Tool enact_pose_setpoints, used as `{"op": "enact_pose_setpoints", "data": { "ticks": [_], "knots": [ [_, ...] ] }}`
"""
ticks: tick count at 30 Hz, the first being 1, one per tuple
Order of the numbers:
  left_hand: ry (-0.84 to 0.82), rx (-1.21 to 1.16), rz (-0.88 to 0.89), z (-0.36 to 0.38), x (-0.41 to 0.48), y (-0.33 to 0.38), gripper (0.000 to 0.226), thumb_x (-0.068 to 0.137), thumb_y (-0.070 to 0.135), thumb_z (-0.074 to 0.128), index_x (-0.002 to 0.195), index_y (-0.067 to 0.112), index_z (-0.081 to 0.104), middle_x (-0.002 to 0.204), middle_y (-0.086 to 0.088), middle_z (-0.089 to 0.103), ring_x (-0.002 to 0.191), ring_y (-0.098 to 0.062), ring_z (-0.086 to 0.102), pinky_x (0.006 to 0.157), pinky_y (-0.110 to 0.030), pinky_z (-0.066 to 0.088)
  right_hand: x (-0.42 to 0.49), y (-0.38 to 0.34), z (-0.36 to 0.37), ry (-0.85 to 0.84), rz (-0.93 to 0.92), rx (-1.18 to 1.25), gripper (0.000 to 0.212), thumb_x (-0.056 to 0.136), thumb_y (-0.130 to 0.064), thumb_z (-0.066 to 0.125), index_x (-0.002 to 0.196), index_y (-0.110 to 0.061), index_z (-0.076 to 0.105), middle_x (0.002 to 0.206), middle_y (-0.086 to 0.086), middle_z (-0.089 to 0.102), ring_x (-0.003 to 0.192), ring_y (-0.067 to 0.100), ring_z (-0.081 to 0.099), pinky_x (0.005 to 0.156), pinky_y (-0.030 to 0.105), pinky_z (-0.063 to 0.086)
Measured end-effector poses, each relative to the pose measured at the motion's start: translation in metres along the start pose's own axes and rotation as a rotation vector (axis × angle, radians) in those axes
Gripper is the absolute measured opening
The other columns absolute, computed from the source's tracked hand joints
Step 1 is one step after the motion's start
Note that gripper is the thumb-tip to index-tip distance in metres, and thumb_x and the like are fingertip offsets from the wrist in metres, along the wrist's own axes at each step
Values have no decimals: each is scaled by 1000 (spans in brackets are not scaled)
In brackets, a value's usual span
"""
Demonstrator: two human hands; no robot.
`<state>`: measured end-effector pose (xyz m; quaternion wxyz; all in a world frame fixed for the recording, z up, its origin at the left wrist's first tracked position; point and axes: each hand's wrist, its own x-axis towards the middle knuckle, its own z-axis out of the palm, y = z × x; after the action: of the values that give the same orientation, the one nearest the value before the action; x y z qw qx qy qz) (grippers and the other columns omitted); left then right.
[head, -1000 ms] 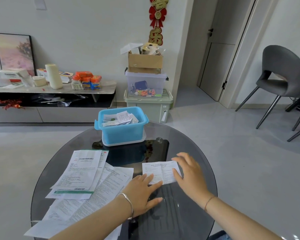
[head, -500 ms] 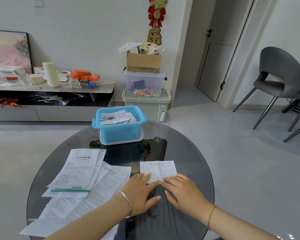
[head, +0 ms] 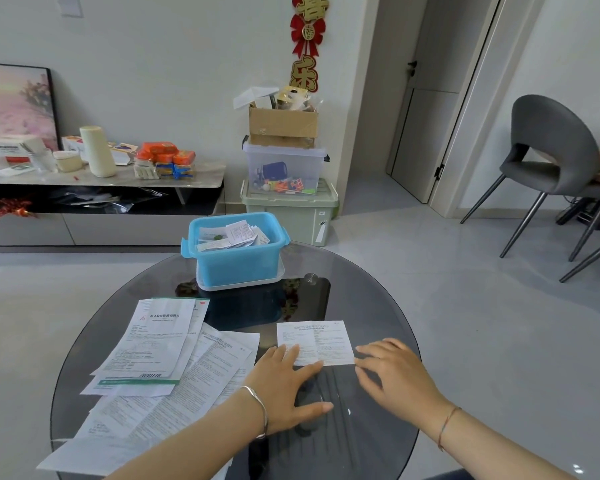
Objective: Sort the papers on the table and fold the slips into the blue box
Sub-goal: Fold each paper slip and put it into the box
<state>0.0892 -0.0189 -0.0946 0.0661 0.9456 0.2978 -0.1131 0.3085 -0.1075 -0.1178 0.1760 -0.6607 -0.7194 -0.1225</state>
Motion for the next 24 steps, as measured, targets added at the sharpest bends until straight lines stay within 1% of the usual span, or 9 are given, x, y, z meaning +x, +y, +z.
{"op": "enact_pose_setpoints", "data": {
  "ticks": [2,5,8,12,15,17,19,22,24],
  "knots": [
    [8,-8,-6,0,-1,0,80,81,80,15,150,40,11,160,-8,8,144,-30,11,118,-40,6,2,-1,-2,13,3,9,32,85,-35,43,77,-28,73,86,-17,67,79,4,61,75,19,51],
    [15,6,-1,2,-1,0,91,70,83,5,150,41,12,159,-7,10,144,-28,12,117,-40,6,8,-12,-1,-3,-61,14,26,84,-33,44,89,-27,70,94,-17,66,86,4,61,79,20,52],
    [20,13,-4,2,2,0,93,67,83,1,150,41,11,160,-7,10,145,-28,11,118,-41,3,10,-21,4,-106,-103,9,35,84,-41,42,98,-33,72,103,-20,69,90,-3,65,79,15,51],
    [4,49,6,-1,-3,-3,101,62,82,-4,151,36,13,160,-7,12,145,-27,12,117,-42,1,13,-20,7,-113,-58,-5,35,82,-43,42,90,-34,75,97,-20,72,84,-4,67,68,15,53],
    [-7,90,-4,-3,-8,-12,99,65,82,-2,151,35,14,160,-4,14,145,-27,14,117,-44,1,18,-19,8,-114,-69,-44,34,87,-41,43,94,-29,74,99,-16,72,88,3,67,71,22,55],
    [-15,108,-12,-2,-12,-18,101,63,83,-4,151,36,14,160,-2,12,146,-26,12,118,-47,-1,20,-17,10,-188,-68,-21,48,92,-47,26,101,-25,68,105,-12,69,93,10,64,75,26,50],
    [-21,119,-13,-3,-17,-24,104,61,83,-6,151,34,14,160,-1,12,147,-25,9,119,-48,-3,22,-18,9,-203,-70,5,55,91,-51,15,94,-23,63,97,-9,68,87,13,61,64,24,40],
    [-27,127,-16,-3,-27,-31,110,57,83,-10,152,32,14,160,1,11,148,-22,7,118,-46,-4,30,-23,4,-235,-55,14,35,99,-46,34,80,-21,50,86,-2,65,71,16,49,52,16,21],
    [-42,119,-12,-3,-28,-33,110,56,82,-12,152,32,12,160,3,9,148,-20,6,118,-45,-4,37,-26,2,-275,-56,-54,33,98,-46,40,81,-20,51,85,-1,64,70,17,49,52,21,22]
  ]
}}
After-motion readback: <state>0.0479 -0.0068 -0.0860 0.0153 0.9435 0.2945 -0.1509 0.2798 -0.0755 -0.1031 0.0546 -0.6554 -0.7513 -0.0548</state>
